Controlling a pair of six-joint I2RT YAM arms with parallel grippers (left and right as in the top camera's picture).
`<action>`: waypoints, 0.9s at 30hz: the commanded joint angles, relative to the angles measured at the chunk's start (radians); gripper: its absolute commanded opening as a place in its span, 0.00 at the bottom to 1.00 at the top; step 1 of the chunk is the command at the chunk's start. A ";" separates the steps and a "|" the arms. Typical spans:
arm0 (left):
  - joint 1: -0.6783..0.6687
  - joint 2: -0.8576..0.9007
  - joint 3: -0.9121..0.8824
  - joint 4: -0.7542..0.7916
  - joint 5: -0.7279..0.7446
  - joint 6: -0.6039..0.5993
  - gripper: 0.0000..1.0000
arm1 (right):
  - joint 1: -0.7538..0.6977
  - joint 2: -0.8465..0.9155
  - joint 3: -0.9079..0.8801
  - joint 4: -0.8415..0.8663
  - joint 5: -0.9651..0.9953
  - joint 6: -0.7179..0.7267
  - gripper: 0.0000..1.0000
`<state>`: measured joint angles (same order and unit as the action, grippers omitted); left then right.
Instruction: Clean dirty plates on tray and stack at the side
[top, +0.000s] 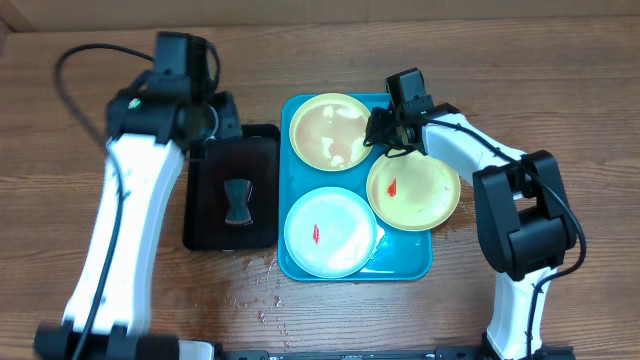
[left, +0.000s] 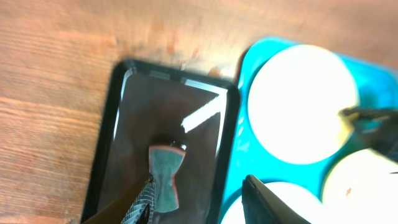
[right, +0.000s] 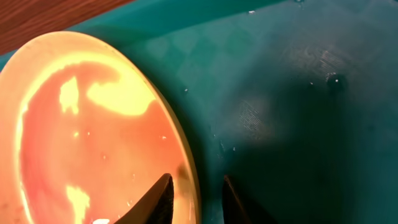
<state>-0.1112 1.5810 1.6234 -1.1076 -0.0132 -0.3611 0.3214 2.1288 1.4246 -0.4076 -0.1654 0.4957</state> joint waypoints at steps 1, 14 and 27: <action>0.001 -0.095 0.022 -0.009 -0.058 -0.032 0.48 | 0.005 0.035 -0.005 0.010 0.007 -0.001 0.17; 0.001 -0.115 0.021 -0.111 -0.204 -0.028 1.00 | -0.071 0.031 0.087 -0.034 -0.214 0.005 0.04; 0.001 -0.115 0.021 -0.104 -0.356 -0.029 1.00 | -0.077 -0.075 0.122 -0.109 -0.120 -0.006 0.04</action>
<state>-0.1112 1.4624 1.6363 -1.2160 -0.2863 -0.3862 0.2176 2.1475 1.5146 -0.5053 -0.3782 0.4969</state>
